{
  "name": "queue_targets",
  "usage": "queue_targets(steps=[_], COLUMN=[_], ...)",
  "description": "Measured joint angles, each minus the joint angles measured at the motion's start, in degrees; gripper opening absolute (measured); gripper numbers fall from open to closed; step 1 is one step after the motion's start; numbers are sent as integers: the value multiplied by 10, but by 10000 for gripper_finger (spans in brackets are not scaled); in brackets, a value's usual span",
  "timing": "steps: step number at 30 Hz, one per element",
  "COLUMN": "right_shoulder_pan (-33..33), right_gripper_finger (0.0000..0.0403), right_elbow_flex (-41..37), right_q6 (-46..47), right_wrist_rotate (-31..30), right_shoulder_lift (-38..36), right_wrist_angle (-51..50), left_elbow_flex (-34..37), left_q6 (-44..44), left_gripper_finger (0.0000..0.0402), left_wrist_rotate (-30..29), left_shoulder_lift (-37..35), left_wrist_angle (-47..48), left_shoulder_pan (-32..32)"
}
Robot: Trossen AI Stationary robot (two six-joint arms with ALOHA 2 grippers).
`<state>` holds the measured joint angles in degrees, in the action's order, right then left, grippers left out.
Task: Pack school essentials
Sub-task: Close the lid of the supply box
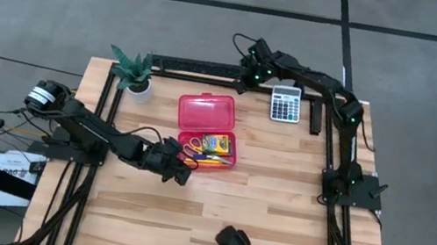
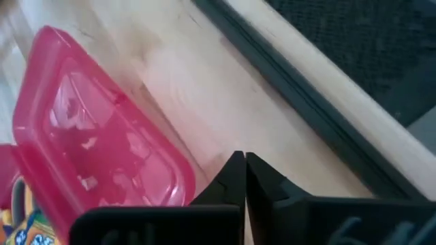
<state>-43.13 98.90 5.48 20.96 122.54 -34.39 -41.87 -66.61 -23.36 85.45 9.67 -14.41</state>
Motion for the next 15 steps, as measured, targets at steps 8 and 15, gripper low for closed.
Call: queue_targets(steps=[8,15], right_shoulder_pan=[14,24], right_gripper_finger=[6,6], right_elbow_flex=[96,98], right_q6=[-44,-56], right_wrist_rotate=[8,9], right_shoulder_lift=[62,63], right_wrist_angle=[-80,-73], left_elbow_flex=[0,0], left_q6=[0,22], left_gripper_finger=[208,208], left_wrist_rotate=[-32,-92], left_shoulder_lift=[0,4], left_wrist_angle=[53,53], left_shoulder_pan=[7,9])
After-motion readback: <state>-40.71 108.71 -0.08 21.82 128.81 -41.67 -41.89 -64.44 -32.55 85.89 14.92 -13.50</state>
